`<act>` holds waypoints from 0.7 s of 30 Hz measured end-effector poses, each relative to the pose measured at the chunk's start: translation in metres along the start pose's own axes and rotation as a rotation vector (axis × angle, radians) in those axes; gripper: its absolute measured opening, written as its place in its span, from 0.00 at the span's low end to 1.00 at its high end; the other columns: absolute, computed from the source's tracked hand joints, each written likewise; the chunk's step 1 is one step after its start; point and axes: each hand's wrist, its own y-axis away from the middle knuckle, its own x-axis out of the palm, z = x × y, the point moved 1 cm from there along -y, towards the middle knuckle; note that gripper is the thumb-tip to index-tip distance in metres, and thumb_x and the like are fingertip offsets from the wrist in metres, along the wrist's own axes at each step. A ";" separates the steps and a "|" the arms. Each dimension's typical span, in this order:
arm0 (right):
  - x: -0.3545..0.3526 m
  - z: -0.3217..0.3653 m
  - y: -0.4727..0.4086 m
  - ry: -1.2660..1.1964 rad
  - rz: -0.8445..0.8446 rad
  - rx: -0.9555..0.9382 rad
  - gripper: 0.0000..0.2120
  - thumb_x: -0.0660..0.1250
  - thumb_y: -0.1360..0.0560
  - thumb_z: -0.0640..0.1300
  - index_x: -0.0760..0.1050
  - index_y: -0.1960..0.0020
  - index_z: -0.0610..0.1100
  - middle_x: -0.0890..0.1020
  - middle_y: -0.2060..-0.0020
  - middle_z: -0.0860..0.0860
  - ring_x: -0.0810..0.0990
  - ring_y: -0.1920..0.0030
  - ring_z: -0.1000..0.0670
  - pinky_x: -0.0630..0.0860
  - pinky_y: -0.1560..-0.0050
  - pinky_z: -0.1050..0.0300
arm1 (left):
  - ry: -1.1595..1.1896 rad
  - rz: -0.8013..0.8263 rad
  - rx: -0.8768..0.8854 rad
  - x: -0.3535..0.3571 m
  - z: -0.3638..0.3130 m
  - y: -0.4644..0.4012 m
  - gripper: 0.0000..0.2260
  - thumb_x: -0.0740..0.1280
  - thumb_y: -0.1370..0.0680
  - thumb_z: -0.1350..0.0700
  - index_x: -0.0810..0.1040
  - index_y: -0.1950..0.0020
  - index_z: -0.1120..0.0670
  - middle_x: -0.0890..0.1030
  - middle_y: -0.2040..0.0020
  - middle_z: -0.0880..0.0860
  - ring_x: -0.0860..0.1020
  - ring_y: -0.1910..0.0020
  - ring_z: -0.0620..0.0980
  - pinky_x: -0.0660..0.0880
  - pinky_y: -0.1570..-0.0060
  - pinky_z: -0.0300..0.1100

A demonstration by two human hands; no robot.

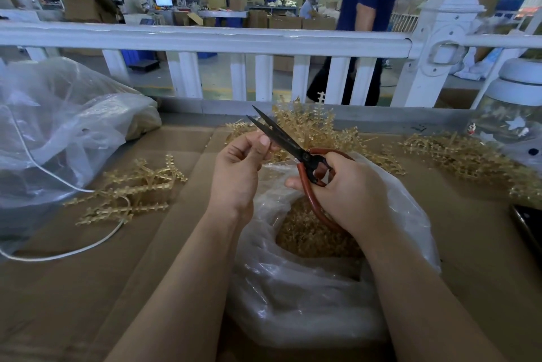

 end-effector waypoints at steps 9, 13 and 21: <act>-0.001 0.001 -0.001 0.027 -0.008 -0.005 0.39 0.52 0.38 0.84 0.77 0.53 0.52 0.79 0.64 0.59 0.77 0.64 0.57 0.78 0.64 0.58 | -0.141 0.026 0.123 0.003 0.002 0.002 0.09 0.64 0.20 0.65 0.80 0.56 0.54 0.78 0.64 0.47 0.74 0.65 0.37 0.70 0.62 0.26; 0.001 0.000 -0.001 0.013 -0.014 -0.007 0.37 0.53 0.38 0.84 0.77 0.55 0.52 0.78 0.66 0.60 0.76 0.65 0.59 0.75 0.66 0.62 | -0.138 0.039 0.151 0.004 0.002 0.003 0.10 0.64 0.20 0.65 0.80 0.56 0.53 0.81 0.65 0.42 0.76 0.65 0.35 0.70 0.62 0.25; 0.002 -0.002 0.000 -0.020 -0.022 -0.014 0.38 0.56 0.37 0.83 0.79 0.53 0.51 0.82 0.63 0.59 0.78 0.64 0.58 0.72 0.65 0.69 | -0.102 0.075 0.127 0.005 -0.002 0.005 0.07 0.64 0.20 0.64 0.79 0.55 0.55 0.82 0.65 0.41 0.77 0.65 0.35 0.71 0.61 0.26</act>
